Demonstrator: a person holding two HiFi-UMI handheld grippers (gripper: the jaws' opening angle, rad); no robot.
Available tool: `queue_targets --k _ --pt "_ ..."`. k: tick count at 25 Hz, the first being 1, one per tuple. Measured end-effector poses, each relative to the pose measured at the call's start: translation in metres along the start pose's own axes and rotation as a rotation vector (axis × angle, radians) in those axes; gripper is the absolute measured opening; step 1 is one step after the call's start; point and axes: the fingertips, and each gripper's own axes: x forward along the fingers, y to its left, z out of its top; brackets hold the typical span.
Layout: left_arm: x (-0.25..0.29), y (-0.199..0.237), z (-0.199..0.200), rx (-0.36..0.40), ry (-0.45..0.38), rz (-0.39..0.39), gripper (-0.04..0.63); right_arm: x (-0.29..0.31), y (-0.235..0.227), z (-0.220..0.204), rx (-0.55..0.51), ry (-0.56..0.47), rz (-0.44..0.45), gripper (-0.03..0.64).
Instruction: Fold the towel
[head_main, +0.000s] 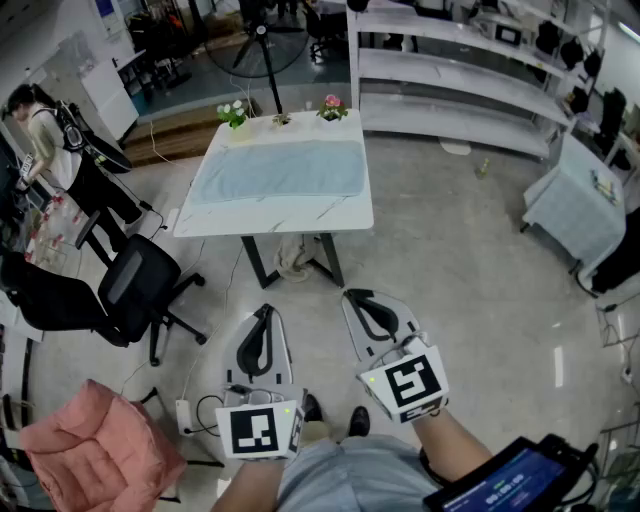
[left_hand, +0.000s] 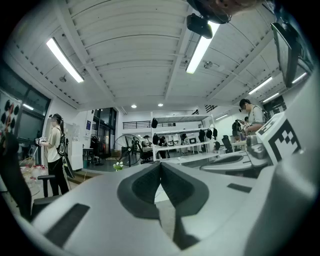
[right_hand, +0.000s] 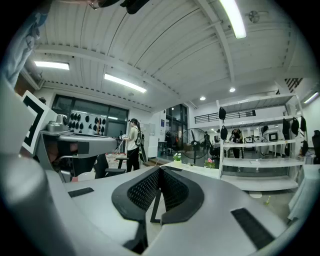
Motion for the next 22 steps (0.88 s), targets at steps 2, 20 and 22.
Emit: queue_targets --k 2,20,22 --pt "0.003 -0.001 -0.002 0.001 0.003 -0.001 0.008 0.002 -0.003 0.001 -0.001 -0.001 0.002 0.015" --pt "0.050 0.058 -0.035 -0.032 0.040 0.031 0.008 0.074 -0.017 -0.021 0.086 0.022 0.009 0.021" --pt "0.067 0.086 -0.044 -0.040 0.043 0.041 0.008 0.101 -0.017 -0.028 0.082 0.036 -0.001 0.023"
